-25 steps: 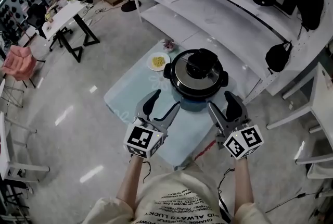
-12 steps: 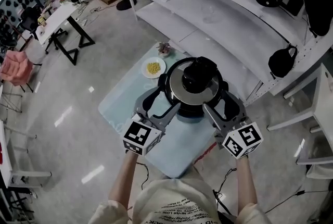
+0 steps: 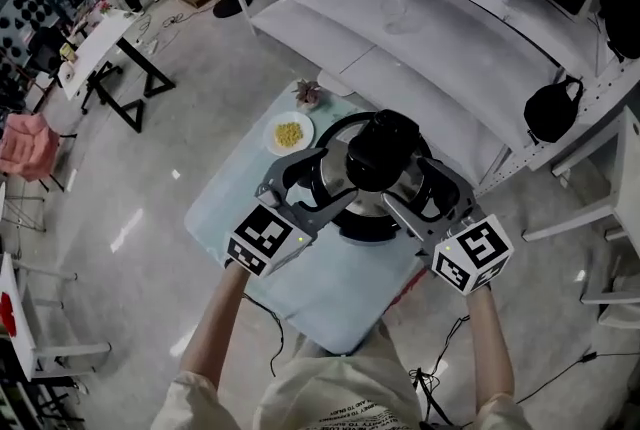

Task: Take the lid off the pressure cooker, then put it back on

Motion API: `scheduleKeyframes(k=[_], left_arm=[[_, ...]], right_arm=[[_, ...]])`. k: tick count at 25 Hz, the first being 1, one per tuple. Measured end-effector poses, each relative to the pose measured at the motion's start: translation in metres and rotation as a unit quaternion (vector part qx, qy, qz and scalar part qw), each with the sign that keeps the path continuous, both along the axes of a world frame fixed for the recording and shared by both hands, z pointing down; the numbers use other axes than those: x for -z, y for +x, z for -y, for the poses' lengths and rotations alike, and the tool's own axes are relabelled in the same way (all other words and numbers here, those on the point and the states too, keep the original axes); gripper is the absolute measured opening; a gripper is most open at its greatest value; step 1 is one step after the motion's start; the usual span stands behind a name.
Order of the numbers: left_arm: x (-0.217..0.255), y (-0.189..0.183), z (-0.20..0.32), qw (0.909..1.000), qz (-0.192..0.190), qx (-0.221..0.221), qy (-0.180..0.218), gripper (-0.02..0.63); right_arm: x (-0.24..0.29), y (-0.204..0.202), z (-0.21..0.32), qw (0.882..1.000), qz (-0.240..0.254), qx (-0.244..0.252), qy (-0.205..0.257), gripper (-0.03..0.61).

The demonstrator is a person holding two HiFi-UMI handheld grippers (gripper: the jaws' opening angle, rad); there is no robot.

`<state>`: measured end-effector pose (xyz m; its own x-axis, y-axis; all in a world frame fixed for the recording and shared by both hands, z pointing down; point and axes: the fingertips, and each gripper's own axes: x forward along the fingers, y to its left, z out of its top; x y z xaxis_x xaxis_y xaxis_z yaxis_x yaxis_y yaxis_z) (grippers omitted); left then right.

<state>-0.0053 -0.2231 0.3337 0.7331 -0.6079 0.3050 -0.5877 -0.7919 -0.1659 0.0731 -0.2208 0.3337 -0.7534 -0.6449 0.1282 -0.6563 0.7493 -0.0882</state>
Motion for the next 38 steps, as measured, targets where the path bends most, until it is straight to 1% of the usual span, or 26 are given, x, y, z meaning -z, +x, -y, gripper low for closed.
scheduleKeyframes(k=[4,7,11,17,19,22,26,29,34,35,38], left_arm=[[-0.011,0.008,0.014,0.9973,0.032,-0.064,-0.015,0.289],[-0.02,0.012,0.024,0.9916,0.06,-0.113,-0.021,0.293],[-0.032,0.016,0.034,0.9798,0.096,-0.172,-0.033,0.298],[-0.042,0.024,0.045,0.96,0.129,-0.245,-0.042,0.299],[-0.044,0.027,0.045,0.9534,0.137,-0.266,-0.04,0.298],[-0.045,0.035,0.043,0.9443,0.14,-0.295,-0.042,0.298],[-0.047,0.041,0.043,0.9307,0.155,-0.33,-0.03,0.298],[-0.05,0.042,0.042,0.9233,0.156,-0.349,-0.036,0.298],[-0.056,0.046,0.039,0.907,0.169,-0.384,-0.04,0.296],[-0.057,0.046,0.039,0.9049,0.17,-0.388,-0.04,0.296],[-0.058,0.047,0.04,0.9018,0.163,-0.398,-0.046,0.296]], right_arm=[[-0.006,-0.006,0.008,0.999,-0.038,0.012,-0.001,0.316],[-0.011,-0.011,0.014,0.998,-0.062,0.022,-0.006,0.319],[-0.019,-0.018,0.02,0.995,-0.087,0.034,-0.017,0.32],[-0.028,-0.024,0.03,0.992,-0.11,0.045,-0.033,0.319],[-0.031,-0.026,0.031,0.991,-0.12,0.049,-0.038,0.319],[-0.038,-0.028,0.033,0.988,-0.134,0.056,-0.046,0.319],[-0.042,-0.031,0.038,0.986,-0.148,0.062,-0.054,0.319],[-0.046,-0.032,0.041,0.984,-0.156,0.063,-0.058,0.319],[-0.05,-0.035,0.041,0.979,-0.177,0.079,-0.063,0.318],[-0.051,-0.036,0.041,0.978,-0.178,0.083,-0.065,0.318],[-0.053,-0.037,0.041,0.979,-0.167,0.096,-0.073,0.288]])
